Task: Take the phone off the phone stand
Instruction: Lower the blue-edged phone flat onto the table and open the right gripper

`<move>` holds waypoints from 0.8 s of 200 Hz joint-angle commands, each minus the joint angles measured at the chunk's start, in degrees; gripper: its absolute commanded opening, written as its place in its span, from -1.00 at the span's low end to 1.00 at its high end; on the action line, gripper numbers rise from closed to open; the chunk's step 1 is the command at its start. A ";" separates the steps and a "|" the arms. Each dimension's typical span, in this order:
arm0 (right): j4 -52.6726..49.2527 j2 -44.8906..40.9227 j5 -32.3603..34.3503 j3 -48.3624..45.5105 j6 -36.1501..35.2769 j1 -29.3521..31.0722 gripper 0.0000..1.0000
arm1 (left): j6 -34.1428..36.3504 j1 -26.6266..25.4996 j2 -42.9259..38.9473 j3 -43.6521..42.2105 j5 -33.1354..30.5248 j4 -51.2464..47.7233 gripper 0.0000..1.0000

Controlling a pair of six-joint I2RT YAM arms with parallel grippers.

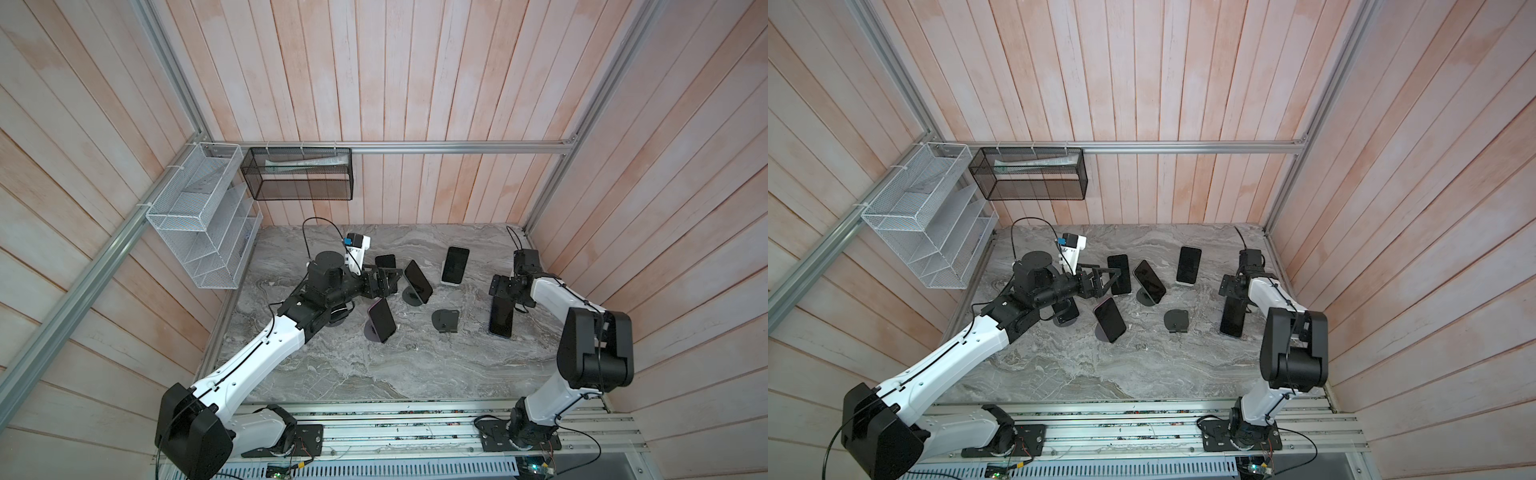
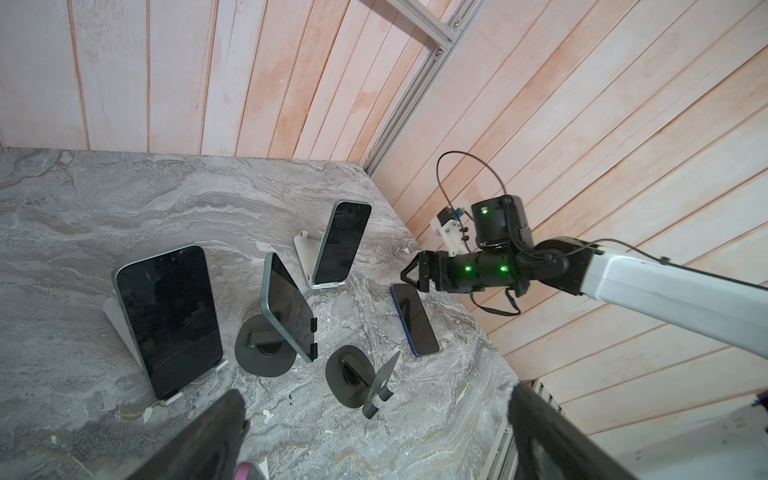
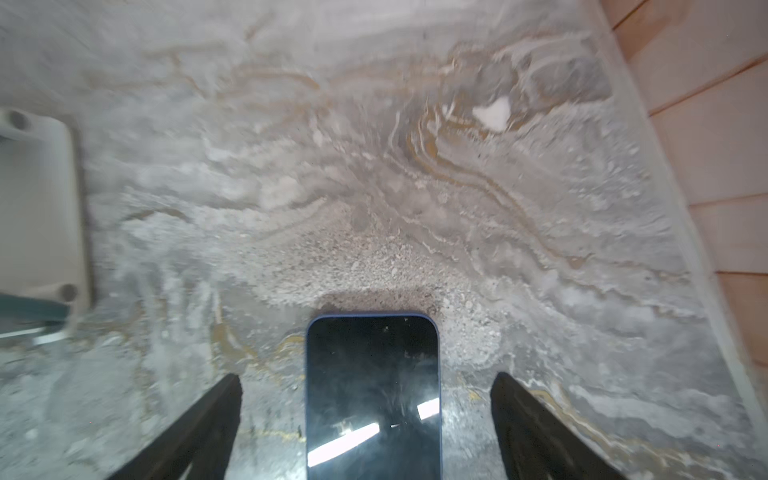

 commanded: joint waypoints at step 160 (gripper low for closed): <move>6.11 -17.22 10.61 -17.16 14.58 40.00 0.95 | -1.16 0.86 -3.90 -1.79 -23.66 -2.16 1.00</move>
